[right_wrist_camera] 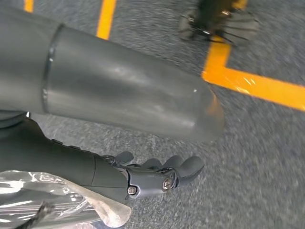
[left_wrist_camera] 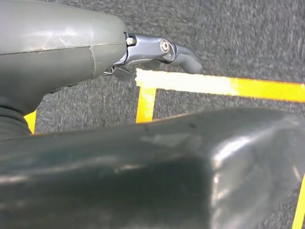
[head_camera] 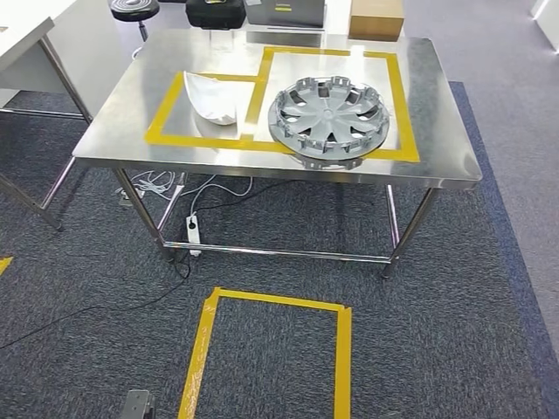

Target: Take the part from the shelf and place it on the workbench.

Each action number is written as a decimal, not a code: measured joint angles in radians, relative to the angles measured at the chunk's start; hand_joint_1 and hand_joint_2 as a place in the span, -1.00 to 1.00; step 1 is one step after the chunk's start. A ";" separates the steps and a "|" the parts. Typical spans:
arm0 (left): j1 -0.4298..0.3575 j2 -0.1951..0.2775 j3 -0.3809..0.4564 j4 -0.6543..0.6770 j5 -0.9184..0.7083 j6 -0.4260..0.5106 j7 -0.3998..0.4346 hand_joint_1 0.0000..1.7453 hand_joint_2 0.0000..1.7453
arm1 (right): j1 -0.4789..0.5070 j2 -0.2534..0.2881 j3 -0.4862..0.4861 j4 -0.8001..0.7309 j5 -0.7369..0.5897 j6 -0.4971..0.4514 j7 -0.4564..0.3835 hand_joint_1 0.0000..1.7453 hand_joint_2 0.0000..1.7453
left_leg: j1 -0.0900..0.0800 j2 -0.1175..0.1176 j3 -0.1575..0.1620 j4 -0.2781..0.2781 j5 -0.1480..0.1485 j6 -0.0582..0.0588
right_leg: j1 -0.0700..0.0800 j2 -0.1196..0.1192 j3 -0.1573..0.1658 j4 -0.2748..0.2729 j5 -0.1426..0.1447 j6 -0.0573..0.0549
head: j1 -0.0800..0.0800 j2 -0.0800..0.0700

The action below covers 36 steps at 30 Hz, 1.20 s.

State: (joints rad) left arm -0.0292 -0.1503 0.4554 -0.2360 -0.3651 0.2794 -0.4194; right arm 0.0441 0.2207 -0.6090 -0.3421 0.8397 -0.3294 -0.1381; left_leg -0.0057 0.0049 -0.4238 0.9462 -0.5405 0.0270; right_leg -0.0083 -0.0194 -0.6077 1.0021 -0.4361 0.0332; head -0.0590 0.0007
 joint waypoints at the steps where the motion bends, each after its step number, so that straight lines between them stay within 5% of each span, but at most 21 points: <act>1: -0.001 0.000 0.000 0.000 -0.001 0.000 0.001 -1.00 -1.00 | -0.004 -0.009 0.008 0.019 0.011 0.003 0.002 -1.00 -1.00 | 0.002 0.000 -0.008 -0.002 0.009 0.007 | -0.001 0.004 -0.014 0.028 -0.023 0.005 | 0.002 0.000; 4: -0.002 0.002 0.001 0.002 -0.006 -0.003 0.001 -1.00 -1.00 | -0.011 -0.030 0.041 0.061 0.061 0.017 0.007 -1.00 -1.00 | 0.001 -0.004 -0.039 0.001 0.033 0.017 | -0.003 0.014 -0.083 0.213 -0.141 0.016 | 0.009 0.000; 6: -0.002 0.002 0.001 0.003 -0.012 -0.005 0.002 -1.00 -1.00 | -0.013 -0.041 0.072 0.083 0.101 0.028 0.011 -1.00 -1.00 | -0.001 -0.013 -0.059 0.008 0.044 0.015 | -0.003 0.016 -0.087 0.271 -0.163 0.019 | 0.009 0.000; 8: -0.003 0.001 0.001 0.003 -0.015 -0.007 0.003 -1.00 -1.00 | -0.014 -0.050 0.100 0.099 0.126 0.035 0.014 -1.00 -1.00 | 0.000 -0.027 -0.075 0.020 0.049 0.012 | -0.004 0.024 -0.016 0.182 -0.123 0.017 | 0.009 0.000; 11: -0.009 0.001 0.001 0.003 -0.020 -0.008 0.003 -1.00 -1.00 | -0.018 -0.062 0.130 0.117 0.142 0.040 0.015 -1.00 -1.00 | -0.002 -0.051 -0.100 0.046 0.051 0.003 | -0.008 0.069 0.092 0.009 -0.087 0.008 | 0.009 0.000; 14: -0.012 0.002 0.001 0.004 -0.024 -0.008 0.005 -1.00 -1.00 | -0.021 -0.069 0.151 0.132 0.150 0.049 0.022 -1.00 -1.00 | 0.000 -0.075 -0.122 0.058 0.060 -0.015 | -0.007 0.061 0.099 -0.006 -0.087 -0.009 | 0.008 0.000; 16: -0.009 0.004 0.001 0.004 -0.026 -0.008 0.006 -1.00 -1.00 | -0.021 -0.074 0.158 0.136 0.151 0.055 0.027 -1.00 -1.00 | 0.001 -0.063 -0.137 0.085 0.042 -0.027 | -0.009 0.041 0.096 -0.010 -0.080 -0.023 | 0.005 0.000; 19: -0.012 0.005 0.001 0.005 -0.031 -0.008 0.007 -1.00 -1.00 | -0.022 -0.078 0.163 0.142 0.151 0.064 0.030 -1.00 -1.00 | 0.007 -0.026 -0.210 0.250 -0.049 -0.044 | -0.009 0.006 0.092 -0.011 -0.077 -0.033 | -0.003 0.000; 21: -0.011 0.004 0.001 0.007 -0.033 -0.008 0.010 -1.00 -1.00 | -0.022 -0.080 0.167 0.146 0.151 0.073 0.030 -1.00 -1.00 | 0.010 -0.020 -0.245 0.337 -0.075 -0.050 | -0.009 -0.021 0.089 -0.011 -0.077 -0.034 | -0.003 0.000; 23: -0.007 0.004 0.001 0.008 -0.033 -0.008 0.015 -1.00 -1.00 | -0.023 -0.081 0.170 0.147 0.151 0.078 0.031 -1.00 -1.00 | 0.012 -0.010 -0.211 0.281 -0.030 -0.050 | -0.008 -0.044 0.090 -0.011 -0.077 -0.033 | -0.003 0.000; 26: -0.009 0.005 0.001 0.008 -0.033 -0.008 0.018 -1.00 -1.00 | -0.025 -0.082 0.175 0.148 0.151 0.079 0.031 -1.00 -1.00 | 0.004 0.049 -0.115 0.090 0.043 -0.036 | -0.003 -0.074 0.093 -0.009 -0.079 -0.024 | -0.003 0.000; 29: -0.008 0.005 0.001 0.009 -0.033 -0.008 0.017 -1.00 -1.00 | -0.030 -0.082 0.178 0.150 0.151 0.081 0.031 -1.00 -1.00 | -0.004 0.049 -0.112 0.057 0.048 -0.014 | 0.000 -0.102 0.094 -0.009 -0.078 -0.009 | -0.003 0.000; 32: -0.004 0.006 0.001 0.009 -0.033 -0.007 0.018 -1.00 -1.00 | -0.033 -0.085 0.181 0.151 0.151 0.083 0.031 -1.00 -1.00 | 0.000 0.021 -0.115 0.046 0.061 0.008 | -0.005 -0.048 0.069 0.042 -0.120 0.007 | 0.001 0.000; 34: -0.008 0.006 0.001 0.010 -0.033 -0.008 0.018 -1.00 -1.00 | -0.031 -0.088 0.182 0.153 0.152 0.086 0.031 -1.00 -1.00 | 0.001 0.000 -0.121 0.045 0.066 0.016 | -0.007 0.003 0.012 0.165 -0.187 0.010 | 0.004 0.000; 36: -0.008 0.005 0.001 0.010 -0.033 -0.008 0.019 -1.00 -1.00 | -0.028 -0.089 0.183 0.156 0.154 0.091 0.031 -1.00 -1.00 | -0.001 -0.025 -0.125 0.045 0.069 0.019 | -0.006 0.014 -0.036 0.265 -0.217 0.011 | 0.004 0.000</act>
State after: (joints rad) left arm -0.0375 -0.1457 0.4566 -0.2256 -0.3981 0.2716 -0.4006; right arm 0.0163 0.1321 -0.4264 -0.1864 0.9939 -0.2388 -0.1070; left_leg -0.0065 -0.0205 -0.5486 0.9916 -0.4714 0.0462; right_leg -0.0146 -0.0049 -0.6433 1.2672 -0.6532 0.0439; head -0.0547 0.0008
